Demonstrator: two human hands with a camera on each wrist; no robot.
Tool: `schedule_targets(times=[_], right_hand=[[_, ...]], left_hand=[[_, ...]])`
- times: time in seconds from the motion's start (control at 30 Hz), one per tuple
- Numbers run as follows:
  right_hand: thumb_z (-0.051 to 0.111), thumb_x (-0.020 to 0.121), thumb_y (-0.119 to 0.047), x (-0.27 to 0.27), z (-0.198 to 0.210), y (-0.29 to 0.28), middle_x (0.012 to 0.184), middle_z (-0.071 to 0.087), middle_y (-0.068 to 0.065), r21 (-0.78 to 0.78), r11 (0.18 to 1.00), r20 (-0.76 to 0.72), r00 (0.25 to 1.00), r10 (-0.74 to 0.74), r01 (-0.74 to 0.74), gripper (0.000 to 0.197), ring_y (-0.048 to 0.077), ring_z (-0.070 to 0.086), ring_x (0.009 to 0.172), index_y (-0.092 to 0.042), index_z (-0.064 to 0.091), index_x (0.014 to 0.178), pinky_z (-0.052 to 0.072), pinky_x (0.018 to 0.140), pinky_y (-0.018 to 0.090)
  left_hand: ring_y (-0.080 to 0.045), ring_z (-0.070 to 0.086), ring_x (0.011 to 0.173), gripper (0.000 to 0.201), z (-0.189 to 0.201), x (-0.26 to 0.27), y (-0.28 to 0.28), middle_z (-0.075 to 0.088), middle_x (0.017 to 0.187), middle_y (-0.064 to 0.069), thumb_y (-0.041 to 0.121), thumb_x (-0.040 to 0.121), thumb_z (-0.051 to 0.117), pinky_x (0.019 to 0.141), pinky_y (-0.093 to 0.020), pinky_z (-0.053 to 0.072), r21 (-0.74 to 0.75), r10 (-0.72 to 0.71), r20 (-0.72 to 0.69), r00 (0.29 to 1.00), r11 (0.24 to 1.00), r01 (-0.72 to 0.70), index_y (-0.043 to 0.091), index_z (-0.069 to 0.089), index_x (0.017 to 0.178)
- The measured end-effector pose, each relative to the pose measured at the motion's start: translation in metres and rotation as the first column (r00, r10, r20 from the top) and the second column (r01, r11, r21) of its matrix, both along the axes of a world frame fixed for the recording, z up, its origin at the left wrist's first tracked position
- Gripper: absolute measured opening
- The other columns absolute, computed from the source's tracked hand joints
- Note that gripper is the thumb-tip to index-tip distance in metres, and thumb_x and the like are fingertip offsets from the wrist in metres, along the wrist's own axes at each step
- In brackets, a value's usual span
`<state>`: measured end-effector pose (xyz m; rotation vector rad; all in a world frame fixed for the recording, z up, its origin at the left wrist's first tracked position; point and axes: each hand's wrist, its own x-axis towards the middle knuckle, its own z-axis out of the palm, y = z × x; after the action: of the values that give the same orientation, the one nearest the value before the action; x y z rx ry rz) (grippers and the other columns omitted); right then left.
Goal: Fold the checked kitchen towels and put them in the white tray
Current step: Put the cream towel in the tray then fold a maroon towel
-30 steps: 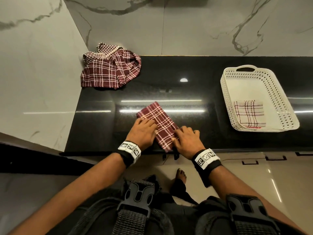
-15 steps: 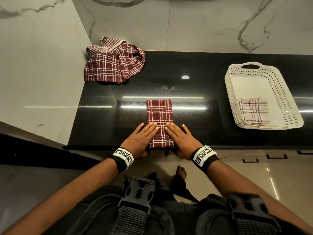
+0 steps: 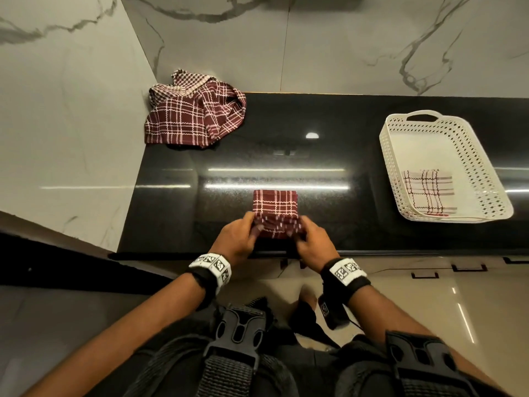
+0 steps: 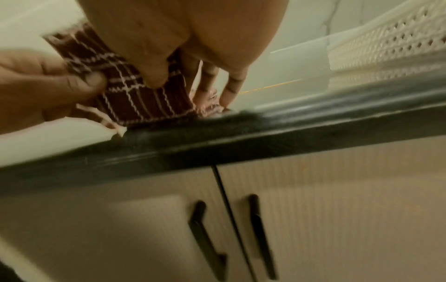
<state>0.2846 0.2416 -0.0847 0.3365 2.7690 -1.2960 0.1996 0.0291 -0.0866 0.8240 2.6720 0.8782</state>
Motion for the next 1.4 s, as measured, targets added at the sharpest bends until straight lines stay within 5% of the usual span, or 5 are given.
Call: schedule_targets(times=[0.77,0.9,1.0,1.13,1.4], right_hand=[[0.033,0.105,-0.040,-0.081,0.010,-0.003,0.106,0.065,0.022,0.247,0.917,0.146,0.923,-0.355,0.314,0.039,0.043,0.061,0.097,-0.006,0.053,0.109,0.045,0.078,0.043],[0.045,0.098,-0.026,-0.050,0.015,-0.012,0.100,0.057,0.009,0.376,0.891,-0.229,0.957,-0.176,0.253,0.014,0.028,0.053,0.092,-0.013,0.050,0.102,0.047,0.081,0.048],[0.047,0.095,-0.016,-0.040,0.007,-0.027,0.143,0.046,0.013,0.508,0.858,-0.155,0.972,0.175,-0.073,0.044,0.029,0.037,0.137,-0.007,0.045,0.138,0.027,0.115,0.056],[0.023,0.105,-0.035,-0.059,-0.007,-0.021,0.166,-0.006,0.006,0.539,0.786,0.184,0.953,0.241,-0.303,0.062,0.020,-0.014,0.152,-0.011,0.002,0.158,-0.009,0.121,0.054],[0.039,0.102,-0.041,-0.064,-0.012,-0.003,0.164,-0.018,0.005,0.284,0.924,0.242,0.952,0.189,-0.256,0.078,0.019,-0.014,0.151,-0.014,-0.009,0.157,0.001,0.123,0.049]], left_hand=[[-0.043,0.065,0.096,0.027,0.016,-0.037,0.058,0.065,0.107,-0.021,0.031,0.101,0.043,0.079,-0.045,0.048,-0.114,0.511,0.133,0.849,0.859,-0.499,0.006,0.039,0.112],[-0.023,0.052,0.085,0.017,0.014,-0.020,0.039,0.055,0.101,-0.006,0.026,0.097,0.048,0.073,-0.040,0.046,0.032,0.273,-0.237,0.932,0.961,-0.273,0.014,0.044,0.108],[-0.027,0.054,0.116,0.036,-0.006,-0.017,0.036,0.056,0.131,-0.011,0.020,0.095,0.048,0.100,-0.044,0.045,-0.135,-0.121,-0.426,0.897,0.988,0.069,0.009,0.054,0.129],[-0.025,0.020,0.151,0.061,-0.018,-0.040,0.041,0.025,0.162,-0.012,0.035,0.100,0.026,0.124,-0.043,0.012,-0.410,-0.289,-0.317,0.903,0.900,0.144,0.008,0.027,0.155],[-0.025,0.011,0.152,0.069,-0.011,-0.066,0.045,0.011,0.166,-0.003,0.050,0.101,0.030,0.124,-0.046,0.012,-0.415,-0.224,-0.004,0.974,0.887,0.202,0.018,0.009,0.159]])
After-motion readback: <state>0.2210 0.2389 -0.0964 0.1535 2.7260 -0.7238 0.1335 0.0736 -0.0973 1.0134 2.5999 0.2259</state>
